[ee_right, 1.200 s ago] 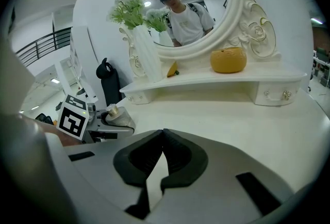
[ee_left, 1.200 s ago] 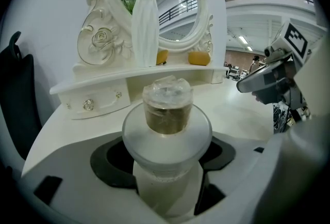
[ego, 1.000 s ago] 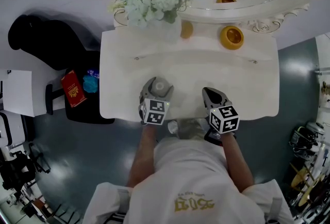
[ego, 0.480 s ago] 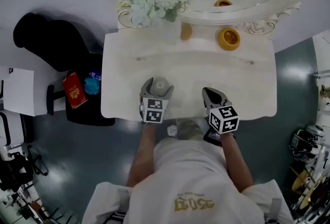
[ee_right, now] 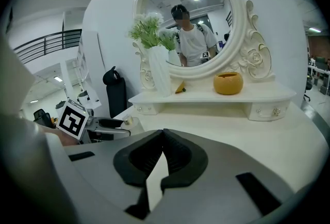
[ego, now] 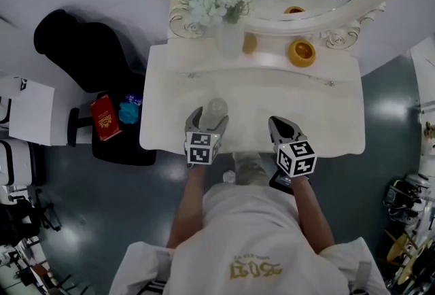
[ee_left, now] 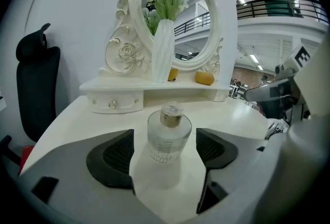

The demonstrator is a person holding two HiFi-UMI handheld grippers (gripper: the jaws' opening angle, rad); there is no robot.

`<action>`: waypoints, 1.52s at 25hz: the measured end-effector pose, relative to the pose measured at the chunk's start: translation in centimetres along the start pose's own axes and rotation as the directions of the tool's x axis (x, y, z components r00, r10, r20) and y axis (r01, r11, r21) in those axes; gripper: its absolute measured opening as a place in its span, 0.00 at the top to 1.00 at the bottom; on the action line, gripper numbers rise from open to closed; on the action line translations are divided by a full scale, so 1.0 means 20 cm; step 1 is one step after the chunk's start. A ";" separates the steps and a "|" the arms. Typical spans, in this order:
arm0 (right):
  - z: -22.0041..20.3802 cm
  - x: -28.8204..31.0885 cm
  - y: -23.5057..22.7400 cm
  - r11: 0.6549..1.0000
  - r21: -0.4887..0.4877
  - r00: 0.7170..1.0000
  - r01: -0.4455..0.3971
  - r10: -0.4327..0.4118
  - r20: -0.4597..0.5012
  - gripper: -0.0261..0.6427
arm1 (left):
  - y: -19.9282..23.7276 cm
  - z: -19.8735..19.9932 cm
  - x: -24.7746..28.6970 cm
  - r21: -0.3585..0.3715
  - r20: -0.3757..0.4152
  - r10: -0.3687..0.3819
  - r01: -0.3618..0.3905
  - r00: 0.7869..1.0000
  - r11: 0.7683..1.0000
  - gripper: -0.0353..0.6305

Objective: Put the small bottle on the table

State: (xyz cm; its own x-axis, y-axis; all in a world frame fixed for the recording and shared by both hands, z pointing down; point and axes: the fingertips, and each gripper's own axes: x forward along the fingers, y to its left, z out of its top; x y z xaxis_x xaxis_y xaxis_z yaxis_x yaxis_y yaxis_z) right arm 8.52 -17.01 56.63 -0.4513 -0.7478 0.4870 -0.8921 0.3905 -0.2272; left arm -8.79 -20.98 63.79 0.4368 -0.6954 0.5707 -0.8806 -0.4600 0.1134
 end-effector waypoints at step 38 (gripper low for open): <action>0.04 -0.24 0.35 0.994 -0.088 0.988 -0.058 0.070 0.136 0.94 | -0.13 0.19 -0.56 -0.030 0.209 -0.016 0.022 0.978 0.999 0.93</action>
State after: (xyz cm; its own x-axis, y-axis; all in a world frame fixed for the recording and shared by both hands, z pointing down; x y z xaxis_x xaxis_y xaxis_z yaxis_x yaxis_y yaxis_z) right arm 4.47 -11.16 52.14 -0.5113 -0.7847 0.3504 -0.8590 0.4794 -0.1797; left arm -10.72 -14.06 53.95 0.4792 -0.7881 0.3864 -0.8757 -0.4587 0.1506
